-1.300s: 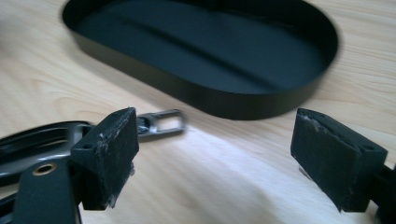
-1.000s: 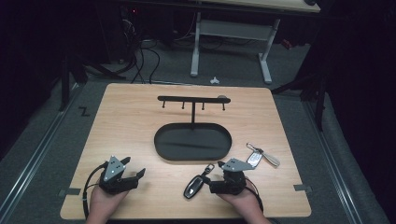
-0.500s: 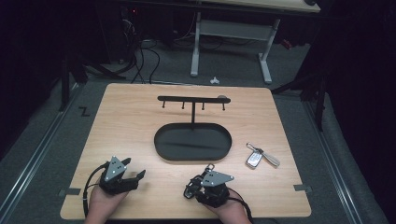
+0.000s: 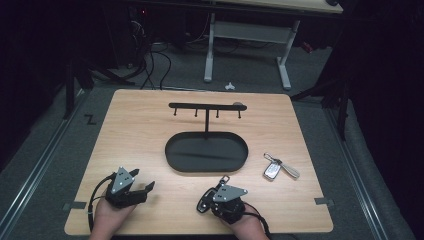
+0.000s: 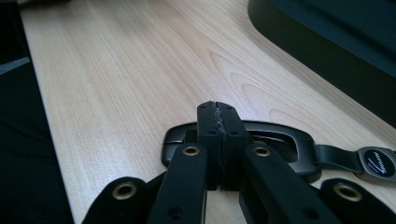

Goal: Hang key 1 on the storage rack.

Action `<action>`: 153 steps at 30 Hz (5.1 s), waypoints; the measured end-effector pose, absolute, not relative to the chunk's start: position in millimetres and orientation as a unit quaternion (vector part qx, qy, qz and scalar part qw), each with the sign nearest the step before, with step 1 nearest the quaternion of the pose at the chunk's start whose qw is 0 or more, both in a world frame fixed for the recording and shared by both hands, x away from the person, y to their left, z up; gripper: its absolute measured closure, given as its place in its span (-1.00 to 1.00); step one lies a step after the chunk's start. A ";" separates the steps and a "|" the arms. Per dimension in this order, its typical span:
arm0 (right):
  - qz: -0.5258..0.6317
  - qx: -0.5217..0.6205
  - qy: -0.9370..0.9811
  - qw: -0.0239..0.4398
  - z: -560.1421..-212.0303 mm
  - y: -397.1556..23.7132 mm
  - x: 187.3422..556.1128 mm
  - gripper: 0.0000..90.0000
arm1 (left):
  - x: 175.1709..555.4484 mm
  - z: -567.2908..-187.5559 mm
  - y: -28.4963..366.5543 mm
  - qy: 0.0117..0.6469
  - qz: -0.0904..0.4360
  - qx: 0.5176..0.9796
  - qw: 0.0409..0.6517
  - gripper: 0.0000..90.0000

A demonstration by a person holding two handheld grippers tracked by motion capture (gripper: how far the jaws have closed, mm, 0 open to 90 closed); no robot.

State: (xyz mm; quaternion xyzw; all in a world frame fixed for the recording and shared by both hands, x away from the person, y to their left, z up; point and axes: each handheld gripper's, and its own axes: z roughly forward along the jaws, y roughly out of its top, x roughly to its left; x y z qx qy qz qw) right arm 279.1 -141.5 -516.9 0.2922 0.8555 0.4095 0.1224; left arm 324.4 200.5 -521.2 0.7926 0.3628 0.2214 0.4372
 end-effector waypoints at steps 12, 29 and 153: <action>0.397 0.296 0.861 0.113 -519.9 -143.1 279.0 0.99 | 325.3 -516.4 198.7 0.354 0.210 0.788 0.458 -0.41; 0.386 0.333 0.850 0.131 -519.3 -189.8 261.8 0.99 | 347.0 -512.0 168.1 0.332 0.196 0.790 0.477 -0.39; 0.026 0.352 0.935 0.022 -482.9 -162.4 379.9 0.47 | 350.0 -508.0 197.7 0.387 0.200 0.767 0.470 -0.28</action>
